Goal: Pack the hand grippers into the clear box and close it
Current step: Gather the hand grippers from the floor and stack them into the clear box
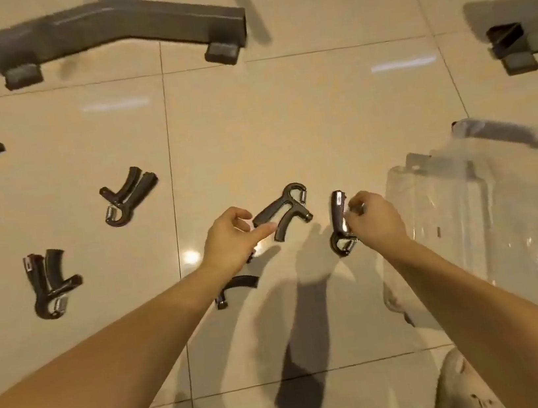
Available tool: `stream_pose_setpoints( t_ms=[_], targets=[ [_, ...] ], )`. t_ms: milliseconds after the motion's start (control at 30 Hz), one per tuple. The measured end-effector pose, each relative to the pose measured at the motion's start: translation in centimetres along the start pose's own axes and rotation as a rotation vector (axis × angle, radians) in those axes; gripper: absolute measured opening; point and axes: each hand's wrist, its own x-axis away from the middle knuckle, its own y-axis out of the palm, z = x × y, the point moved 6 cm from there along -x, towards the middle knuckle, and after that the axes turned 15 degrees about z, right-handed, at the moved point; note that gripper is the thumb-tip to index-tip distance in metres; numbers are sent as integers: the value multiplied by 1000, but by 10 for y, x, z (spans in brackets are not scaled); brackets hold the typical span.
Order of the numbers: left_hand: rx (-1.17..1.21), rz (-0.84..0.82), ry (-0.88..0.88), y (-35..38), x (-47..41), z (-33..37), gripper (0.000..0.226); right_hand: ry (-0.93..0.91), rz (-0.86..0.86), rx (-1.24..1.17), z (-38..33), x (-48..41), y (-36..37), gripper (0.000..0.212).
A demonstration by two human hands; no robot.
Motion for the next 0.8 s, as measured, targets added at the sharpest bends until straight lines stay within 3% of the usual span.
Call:
stream_pose_setpoints(
  t_ms=[100,200,300,433,533,600,667,733,800],
  targets=[
    [-128,35,181,45,-26,-18,64,-117,-51,66,14,-16,39,50],
    [-311,119,345,86,-46,-36,85,-64,-55,33,29,-31,70,65],
    [-460,190,428,112,-58,-52,102,-36,-5,32,40,-38,87,64],
    [-516,289,488,126,-64,-57,83,3,75,18,51,-33,90,45],
    [-485,317,390,120,-57,-62,76,16,55,160,59,-25,83,46],
    [-422,318,370,110,-48,-65,76,-148,44,307,55,-18,78,60],
    [-378,300,417,96,-40,-68,76,-422,13,437,47,-12,82,73],
    [-330,279,443,81,-32,-70,74,-638,-42,511,41,-8,90,72],
    [-269,257,424,66,-22,-73,74,-709,-58,567,41,-8,94,64]
  ],
)
